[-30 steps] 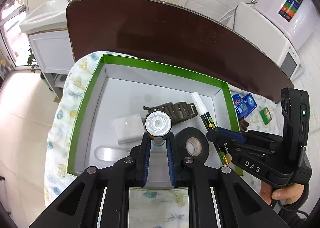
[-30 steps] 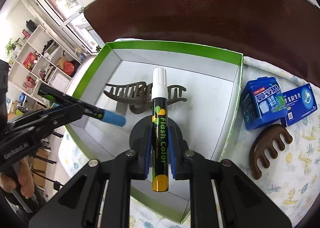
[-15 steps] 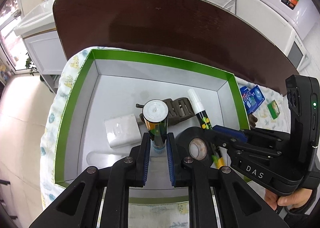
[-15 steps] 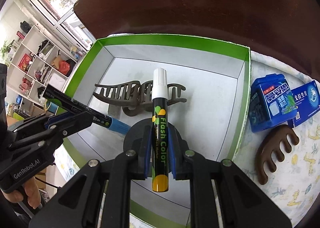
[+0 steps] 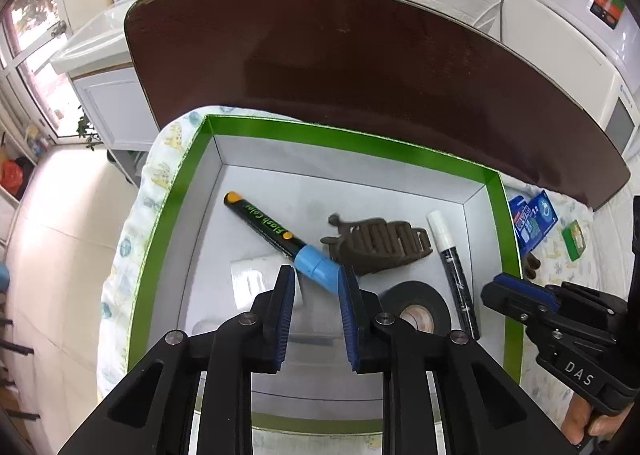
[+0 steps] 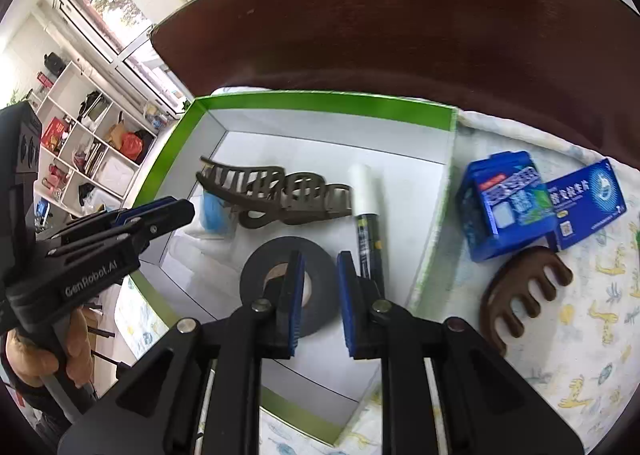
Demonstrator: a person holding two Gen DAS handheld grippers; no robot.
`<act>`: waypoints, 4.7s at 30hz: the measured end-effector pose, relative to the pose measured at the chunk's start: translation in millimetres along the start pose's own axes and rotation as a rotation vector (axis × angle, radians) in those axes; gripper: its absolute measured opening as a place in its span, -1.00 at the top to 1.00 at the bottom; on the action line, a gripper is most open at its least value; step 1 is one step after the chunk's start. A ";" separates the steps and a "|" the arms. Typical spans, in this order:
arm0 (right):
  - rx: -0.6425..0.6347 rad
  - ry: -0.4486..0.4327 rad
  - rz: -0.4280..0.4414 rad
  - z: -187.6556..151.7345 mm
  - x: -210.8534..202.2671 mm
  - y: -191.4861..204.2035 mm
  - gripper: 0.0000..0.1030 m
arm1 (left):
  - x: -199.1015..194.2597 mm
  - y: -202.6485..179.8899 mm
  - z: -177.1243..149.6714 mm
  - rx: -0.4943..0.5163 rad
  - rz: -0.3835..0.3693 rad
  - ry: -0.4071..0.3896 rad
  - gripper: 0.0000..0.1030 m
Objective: Organize rigid objects
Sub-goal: 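Open the right tool to release the marker in the box, then move the right tool to the brown wooden comb and grasp it, then carry the wooden comb with the right tool over the box, then open the right tool to drop the comb into the box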
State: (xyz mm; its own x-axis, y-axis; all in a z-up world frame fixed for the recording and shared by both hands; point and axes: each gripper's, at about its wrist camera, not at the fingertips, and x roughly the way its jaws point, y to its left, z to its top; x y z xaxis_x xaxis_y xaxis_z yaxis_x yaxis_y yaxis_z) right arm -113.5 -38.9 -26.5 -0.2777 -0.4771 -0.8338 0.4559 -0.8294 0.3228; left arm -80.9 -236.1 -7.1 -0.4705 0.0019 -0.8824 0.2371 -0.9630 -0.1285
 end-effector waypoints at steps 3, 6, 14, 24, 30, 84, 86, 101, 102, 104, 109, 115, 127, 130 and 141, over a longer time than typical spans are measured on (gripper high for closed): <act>0.030 -0.027 -0.019 -1.8 -13.9 -18.1 0.66 | -8.2 -2.0 3.4 -0.019 0.029 -0.038 0.55; 0.072 -0.037 0.005 -4.3 -26.1 -38.9 0.68 | -16.4 -18.5 1.2 0.008 -0.017 -0.045 0.53; 0.190 -0.088 -0.080 -19.2 -55.0 -113.7 0.66 | -23.5 -104.6 -13.3 0.158 -0.191 0.008 0.53; 0.186 -0.035 -0.074 -39.2 -52.4 -176.3 0.66 | 19.6 -212.1 -41.7 0.238 -0.239 0.167 0.53; 0.092 -0.030 0.014 -28.4 -41.5 -181.1 0.66 | 58.5 -217.9 -48.2 0.117 -0.165 0.269 0.53; 0.137 -0.023 -0.122 -98.5 -91.0 -153.5 0.70 | 33.2 -236.8 -65.4 0.445 -0.226 0.152 0.52; 0.124 -0.041 -0.119 -94.1 -96.2 -145.8 0.70 | 25.0 -232.3 -61.8 0.436 -0.233 0.132 0.53; -0.044 -0.149 -0.031 -46.6 -106.3 -42.8 0.70 | -40.7 -135.7 -35.0 0.320 -0.159 -0.028 0.52; -0.056 -0.146 -0.014 -42.2 -102.3 -33.3 0.70 | -43.3 -126.1 -34.3 0.310 -0.145 -0.037 0.52; -0.081 -0.144 0.004 -36.0 -96.4 -16.6 0.70 | -46.9 -106.6 -32.2 0.284 -0.122 -0.050 0.52; -0.131 -0.132 0.035 -21.0 -73.3 24.4 0.70 | -48.6 -59.9 -25.4 0.211 -0.100 -0.059 0.52; -0.163 -0.101 0.042 -7.0 -43.8 63.7 0.70 | -43.1 -14.0 -20.4 0.152 -0.095 -0.061 0.53; -0.196 0.028 0.093 -3.8 16.9 116.5 0.93 | -10.2 40.9 -30.7 0.067 -0.160 0.001 0.72; -0.193 0.056 0.078 -7.3 24.7 115.7 0.93 | -4.3 44.9 -34.8 0.061 -0.167 0.017 0.72; -0.137 0.028 0.035 -15.0 3.8 76.5 0.92 | -13.0 13.6 -31.3 0.122 -0.152 -0.008 0.54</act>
State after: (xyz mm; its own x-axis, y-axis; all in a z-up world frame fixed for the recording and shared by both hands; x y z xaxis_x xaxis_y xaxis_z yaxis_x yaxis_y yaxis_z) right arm -67.0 -99.8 -11.7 -0.2373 -0.4950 -0.8359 0.5765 -0.7643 0.2889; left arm -45.0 -240.8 -11.5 -0.4996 0.1485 -0.8534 0.0577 -0.9773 -0.2038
